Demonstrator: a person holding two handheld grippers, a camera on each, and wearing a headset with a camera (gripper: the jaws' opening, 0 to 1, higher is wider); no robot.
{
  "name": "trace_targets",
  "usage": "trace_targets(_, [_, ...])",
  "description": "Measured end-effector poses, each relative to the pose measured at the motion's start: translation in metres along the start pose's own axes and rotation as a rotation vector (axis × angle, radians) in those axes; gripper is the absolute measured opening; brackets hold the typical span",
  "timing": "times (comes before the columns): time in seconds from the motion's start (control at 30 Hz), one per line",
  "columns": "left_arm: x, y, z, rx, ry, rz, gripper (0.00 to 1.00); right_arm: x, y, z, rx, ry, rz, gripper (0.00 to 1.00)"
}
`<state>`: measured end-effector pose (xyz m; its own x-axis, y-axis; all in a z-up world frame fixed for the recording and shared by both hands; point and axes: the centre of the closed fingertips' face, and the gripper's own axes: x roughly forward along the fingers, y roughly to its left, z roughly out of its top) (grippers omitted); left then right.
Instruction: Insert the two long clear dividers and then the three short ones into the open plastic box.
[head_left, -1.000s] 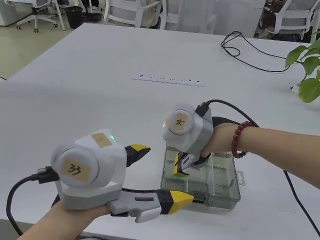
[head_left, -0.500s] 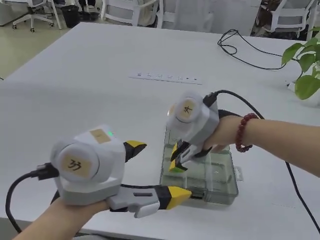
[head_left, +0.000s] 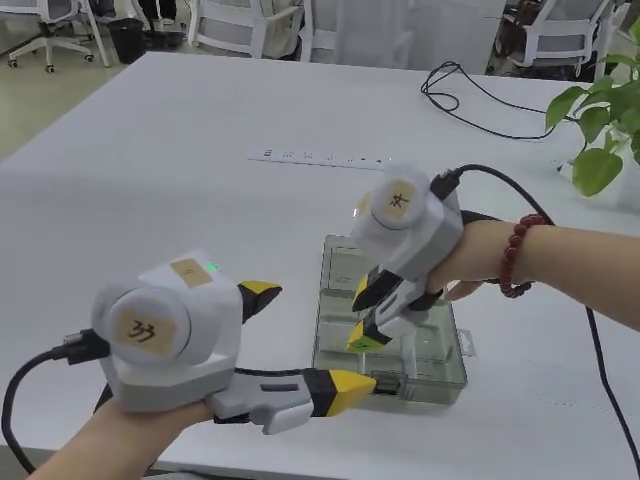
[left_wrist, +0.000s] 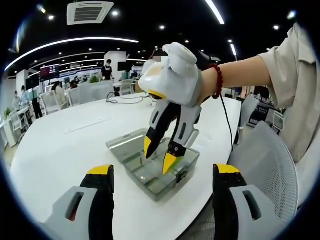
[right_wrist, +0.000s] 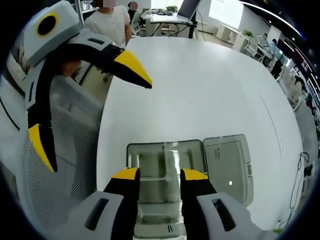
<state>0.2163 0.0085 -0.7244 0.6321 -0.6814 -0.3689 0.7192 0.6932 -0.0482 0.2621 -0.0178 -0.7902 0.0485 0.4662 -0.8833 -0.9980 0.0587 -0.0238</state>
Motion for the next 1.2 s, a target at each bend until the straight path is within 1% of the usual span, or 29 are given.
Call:
trace_targets(0.2, [-0.001, 0.003, -0.002, -0.008, 0.003, 0.018, 0.83, -0.013, -0.002, -0.014, 0.000, -0.005, -0.029, 0.36])
trace_targets(0.4, [-0.003, 0.005, 0.000, -0.010, 0.001, 0.027, 0.83, -0.025, -0.002, -0.027, 0.037, -0.024, -0.041, 0.37])
trace_targets(0.43, [-0.003, 0.005, 0.000, -0.008, 0.001, 0.027, 0.83, -0.027, -0.001, -0.031, 0.055, -0.021, -0.041, 0.38])
trace_targets(0.6, [-0.004, 0.004, 0.000, -0.005, 0.003, 0.030, 0.82, -0.036, 0.004, -0.050, 0.064, -0.006, -0.043, 0.39])
trace_targets(0.73, [-0.003, 0.002, -0.001, -0.003, 0.009, 0.027, 0.82, -0.044, 0.002, -0.064, 0.079, -0.002, -0.065, 0.39])
trace_targets(0.83, [-0.003, 0.001, 0.000, -0.005, 0.010, 0.026, 0.82, -0.050, 0.001, -0.073, 0.096, 0.000, -0.067, 0.39])
trace_targets(0.9, [-0.003, 0.001, 0.000, -0.004, 0.011, 0.027, 0.82, -0.052, 0.002, -0.078, 0.100, 0.004, -0.063, 0.40])
trace_targets(1.0, [-0.003, 0.001, 0.001, -0.003, 0.010, 0.031, 0.82, -0.055, 0.003, -0.091, 0.102, 0.023, -0.064, 0.40])
trace_targets(1.2, [-0.004, 0.001, 0.001, -0.008, 0.013, 0.038, 0.81, -0.060, 0.002, -0.114, 0.134, 0.048, -0.070, 0.41])
